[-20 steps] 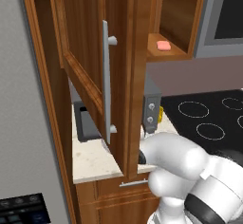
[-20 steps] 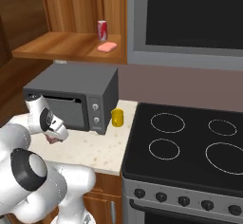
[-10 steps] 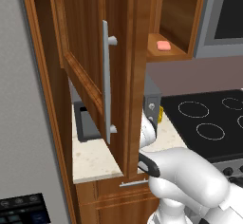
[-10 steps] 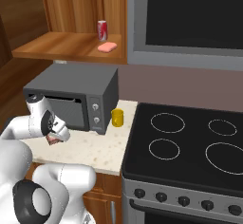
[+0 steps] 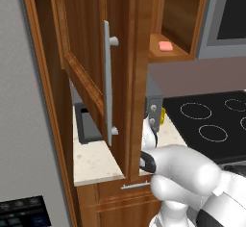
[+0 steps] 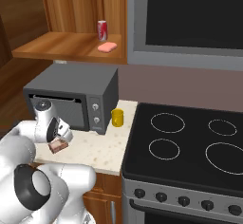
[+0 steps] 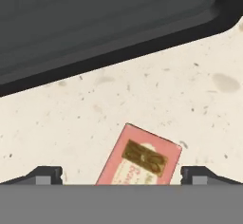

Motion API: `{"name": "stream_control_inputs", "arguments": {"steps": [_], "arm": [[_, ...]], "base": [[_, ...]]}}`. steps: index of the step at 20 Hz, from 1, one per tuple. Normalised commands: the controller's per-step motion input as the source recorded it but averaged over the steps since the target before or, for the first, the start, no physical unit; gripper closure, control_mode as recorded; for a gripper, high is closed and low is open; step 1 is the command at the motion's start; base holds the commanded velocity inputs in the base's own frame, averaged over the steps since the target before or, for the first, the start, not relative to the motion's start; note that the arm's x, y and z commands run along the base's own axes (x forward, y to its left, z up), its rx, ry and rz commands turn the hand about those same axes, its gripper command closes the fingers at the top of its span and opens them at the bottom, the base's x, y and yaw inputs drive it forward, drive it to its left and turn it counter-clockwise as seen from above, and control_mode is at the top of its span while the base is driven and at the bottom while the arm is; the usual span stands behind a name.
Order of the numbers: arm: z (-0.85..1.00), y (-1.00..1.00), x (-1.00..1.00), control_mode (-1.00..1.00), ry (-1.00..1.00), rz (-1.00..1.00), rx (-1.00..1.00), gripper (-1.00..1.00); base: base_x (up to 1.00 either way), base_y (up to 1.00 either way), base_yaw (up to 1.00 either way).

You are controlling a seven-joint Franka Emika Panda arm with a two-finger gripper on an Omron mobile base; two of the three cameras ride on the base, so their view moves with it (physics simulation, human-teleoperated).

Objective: Pick the bar soap and bar soap from the cabinet and place them on the counter.

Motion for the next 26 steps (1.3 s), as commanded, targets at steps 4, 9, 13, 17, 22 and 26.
{"name": "stream_control_inputs", "arguments": {"steps": [4,9,13,17,22,26], "arm": [[-0.52,0.26,0.46,-1.0,0.01,0.03,0.02,-1.0],[-0.08,0.1,0.3,-1.0,0.02,0.01,0.03,-1.0],[0.21,0.0,0.06,-1.0,0.04,0.0,0.03,-1.0],[0.38,-0.04,-0.04,-1.0,0.06,0.0,0.01,-1.0],[0.38,-0.11,-0.32,-1.0,0.06,-0.01,0.0,-1.0],[0.52,-0.19,-0.44,-1.0,0.08,-0.03,0.0,-1.0]], "base": [[0.0,0.0,0.0],[0.0,0.0,0.0],[0.0,0.0,0.0],[0.0,0.0,0.0],[0.0,0.0,0.0],[0.0,0.0,0.0]]}}
